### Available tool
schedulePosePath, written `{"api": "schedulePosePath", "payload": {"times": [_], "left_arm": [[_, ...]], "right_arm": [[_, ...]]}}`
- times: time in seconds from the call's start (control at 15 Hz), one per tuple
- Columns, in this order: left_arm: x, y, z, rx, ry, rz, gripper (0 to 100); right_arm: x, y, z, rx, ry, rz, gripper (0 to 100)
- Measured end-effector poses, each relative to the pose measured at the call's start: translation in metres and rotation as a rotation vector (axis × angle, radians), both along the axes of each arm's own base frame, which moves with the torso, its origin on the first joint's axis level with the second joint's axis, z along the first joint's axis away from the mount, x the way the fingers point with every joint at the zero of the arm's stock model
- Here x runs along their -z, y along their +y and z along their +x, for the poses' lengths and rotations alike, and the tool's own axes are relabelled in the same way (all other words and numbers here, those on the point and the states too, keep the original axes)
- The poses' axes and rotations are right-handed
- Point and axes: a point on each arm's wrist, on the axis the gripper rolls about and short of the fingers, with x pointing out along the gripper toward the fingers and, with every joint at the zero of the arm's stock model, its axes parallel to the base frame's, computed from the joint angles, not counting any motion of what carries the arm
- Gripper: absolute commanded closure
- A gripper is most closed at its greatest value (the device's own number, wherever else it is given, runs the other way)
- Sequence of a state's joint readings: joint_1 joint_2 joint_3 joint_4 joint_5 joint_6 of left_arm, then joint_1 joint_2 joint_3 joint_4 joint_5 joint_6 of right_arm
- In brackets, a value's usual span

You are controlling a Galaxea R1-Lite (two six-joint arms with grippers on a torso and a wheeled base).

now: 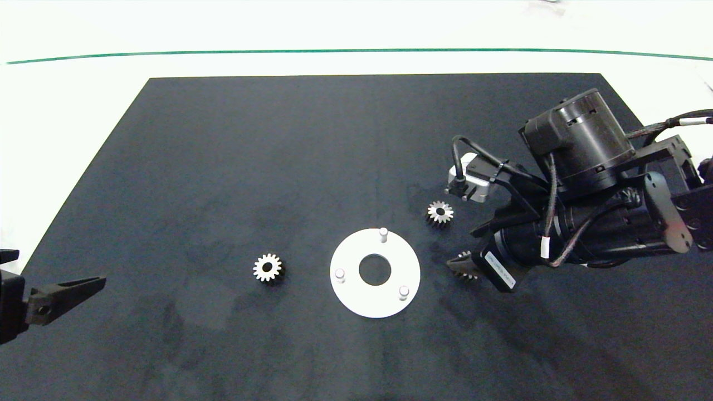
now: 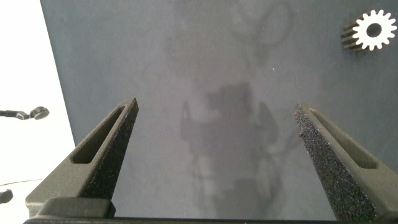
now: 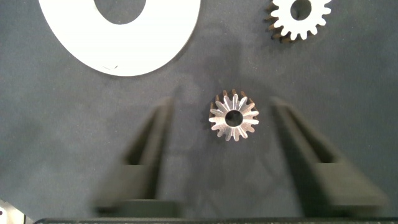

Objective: Install three planetary gears onto the carrier pins

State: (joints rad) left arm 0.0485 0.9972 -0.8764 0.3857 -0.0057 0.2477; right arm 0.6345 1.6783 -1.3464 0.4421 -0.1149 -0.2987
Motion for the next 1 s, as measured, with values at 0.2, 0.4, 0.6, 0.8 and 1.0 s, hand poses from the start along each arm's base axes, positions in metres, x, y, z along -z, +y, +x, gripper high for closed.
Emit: {"api": "schedulePosePath", "payload": {"times": [0.2, 0.4, 0.6, 0.8, 1.0], "left_arm": [[0.000, 0.000, 0.000, 0.001, -0.001, 0.000, 0], [0.000, 0.000, 0.000, 0.000, -0.001, 0.000, 0], [0.000, 0.000, 0.000, 0.001, 0.000, 0.001, 0], [0.000, 0.000, -0.001, 0.001, -0.001, 0.001, 0], [0.000, 0.000, -0.001, 0.001, -0.001, 0.001, 0]], "right_arm": [[0.002, 0.000, 0.000, 0.006, 0.008, -0.001, 0], [0.011, -0.004, 0.000, 0.036, 0.044, -0.006, 0], [0.019, -0.008, 0.004, 0.057, 0.070, -0.023, 0], [0.023, -0.011, 0.008, 0.075, 0.081, -0.030, 0], [0.030, -0.015, 0.015, 0.100, 0.099, -0.040, 0]]}}
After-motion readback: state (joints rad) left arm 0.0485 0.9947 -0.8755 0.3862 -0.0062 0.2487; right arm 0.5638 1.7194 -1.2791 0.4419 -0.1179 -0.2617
